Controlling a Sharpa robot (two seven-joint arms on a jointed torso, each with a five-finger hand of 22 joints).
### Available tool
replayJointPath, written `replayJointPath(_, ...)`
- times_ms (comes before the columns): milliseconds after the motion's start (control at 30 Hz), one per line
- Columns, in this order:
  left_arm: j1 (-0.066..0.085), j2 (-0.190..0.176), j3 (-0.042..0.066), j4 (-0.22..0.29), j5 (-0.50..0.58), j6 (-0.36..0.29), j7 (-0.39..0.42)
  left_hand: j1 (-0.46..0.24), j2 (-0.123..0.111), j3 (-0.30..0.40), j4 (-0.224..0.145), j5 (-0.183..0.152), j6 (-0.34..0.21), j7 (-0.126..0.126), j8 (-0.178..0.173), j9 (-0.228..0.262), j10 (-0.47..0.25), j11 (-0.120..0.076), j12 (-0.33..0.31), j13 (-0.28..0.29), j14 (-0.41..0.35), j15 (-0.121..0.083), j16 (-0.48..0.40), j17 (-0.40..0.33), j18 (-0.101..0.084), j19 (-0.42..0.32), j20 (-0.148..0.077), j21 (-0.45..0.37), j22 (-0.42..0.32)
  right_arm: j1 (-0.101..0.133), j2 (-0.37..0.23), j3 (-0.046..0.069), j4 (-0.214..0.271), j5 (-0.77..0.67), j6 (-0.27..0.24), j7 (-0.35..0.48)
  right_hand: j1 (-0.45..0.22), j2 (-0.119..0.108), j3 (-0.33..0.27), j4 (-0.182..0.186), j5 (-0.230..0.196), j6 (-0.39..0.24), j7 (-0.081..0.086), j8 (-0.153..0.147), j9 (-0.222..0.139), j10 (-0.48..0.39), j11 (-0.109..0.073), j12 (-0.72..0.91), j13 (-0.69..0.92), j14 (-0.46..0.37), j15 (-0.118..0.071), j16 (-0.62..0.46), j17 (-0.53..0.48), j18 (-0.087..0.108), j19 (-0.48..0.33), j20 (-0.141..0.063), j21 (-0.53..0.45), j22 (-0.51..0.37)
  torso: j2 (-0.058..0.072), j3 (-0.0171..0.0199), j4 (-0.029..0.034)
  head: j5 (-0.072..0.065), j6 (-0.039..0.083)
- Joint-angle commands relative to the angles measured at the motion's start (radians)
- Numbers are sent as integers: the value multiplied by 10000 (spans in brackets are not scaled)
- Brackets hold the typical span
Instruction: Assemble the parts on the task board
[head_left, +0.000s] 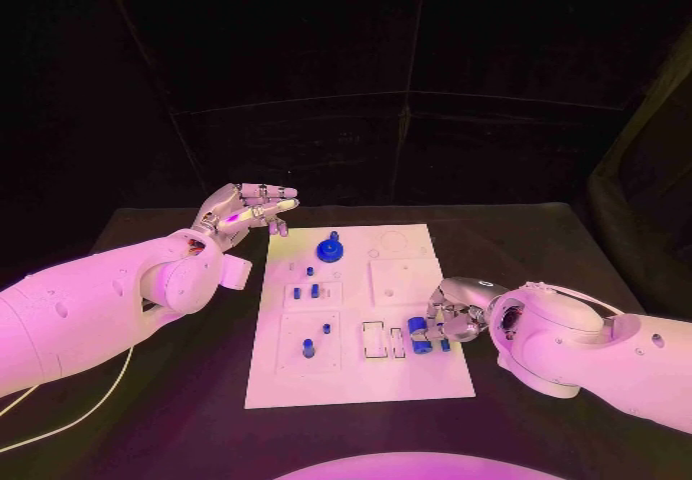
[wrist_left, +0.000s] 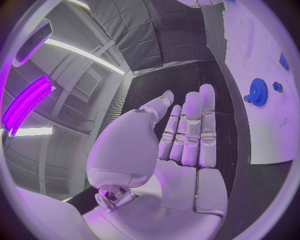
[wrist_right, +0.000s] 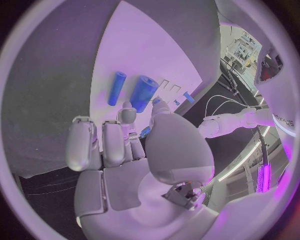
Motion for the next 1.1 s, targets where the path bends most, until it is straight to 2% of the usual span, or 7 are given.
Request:
replayJointPath(33,8,-1,8,16,33,115,27,-26,93,-50,11,-19,-69,-8,65,-6,-60,1,59,-12,-54,-3,-61,-10,134,-55,26,-42,-10,-18,66,2,-56,-397,344,-137,3,52,-68,8,-52,-29,-59,82,25,32,-28,63,30,328,-48,65,20,-191,63,-12,42,16,4,-8,10,12,-10)
replayJointPath(267,0,-5,8,12,33,131,17,-26,93,-50,11,-19,-69,-8,65,-6,-60,1,59,-12,-54,-3,-61,-10,134,-55,26,-42,-10,-87,285,-1,-312,-617,479,-159,260,177,-85,-24,26,-82,-75,243,104,14,-43,68,140,324,-61,76,40,-193,61,-24,47,30,-1,-8,-1,2,-34)
replayJointPath(467,-6,-7,8,17,33,150,1,-26,93,-50,11,-19,-69,-8,65,-6,-60,1,59,-12,-54,-3,-61,-10,134,-55,26,-42,-10,-166,473,-3,-454,-737,592,-165,631,212,-138,-85,44,-121,-93,423,193,26,-62,82,271,323,-73,86,60,-195,62,-35,52,45,4,-7,27,-2,-33)
replayJointPath(567,-7,-17,8,14,33,149,-5,-26,93,-50,11,-19,-69,-8,65,-6,-60,1,59,-12,-54,-3,-61,-10,134,-55,26,-42,-10,-181,503,-4,-483,-782,604,-169,794,244,-154,-113,69,-129,-103,501,233,36,-72,81,320,323,-82,91,71,-195,60,-41,52,48,-10,-18,12,-5,-46)
replayJointPath(733,-9,-25,8,12,33,154,-9,-32,93,-66,15,-19,-67,-9,72,-5,-72,1,75,-11,-58,-2,-59,-18,134,-52,27,-53,-19,-192,511,-5,-488,-863,515,-180,913,303,-165,-123,133,-123,-114,574,270,80,-82,126,411,326,-89,101,91,-196,61,-47,54,55,-7,-12,-4,1,-45)
replayJointPath(933,-15,-24,8,13,33,161,-8,-34,93,-71,17,-19,-66,-9,74,-5,-75,1,80,-11,-59,-2,-58,-21,134,-52,28,-56,-22,-196,450,-4,-365,-915,-71,-161,1081,463,-185,-110,442,8,-172,752,369,252,-133,303,670,345,-127,157,194,-210,103,-75,94,136,-10,-5,-4,-25,-30)
replayJointPath(1100,-27,-28,8,12,33,157,-6,-34,93,-71,17,-19,-66,-9,74,-5,-75,1,80,-11,-59,-2,-58,-21,134,-52,28,-56,-22,-195,262,-1,-51,-511,-1095,105,1181,700,-202,-56,914,128,-237,849,466,507,-198,553,1016,417,-181,381,596,-244,201,-129,185,310,-14,-4,-3,-22,-23)
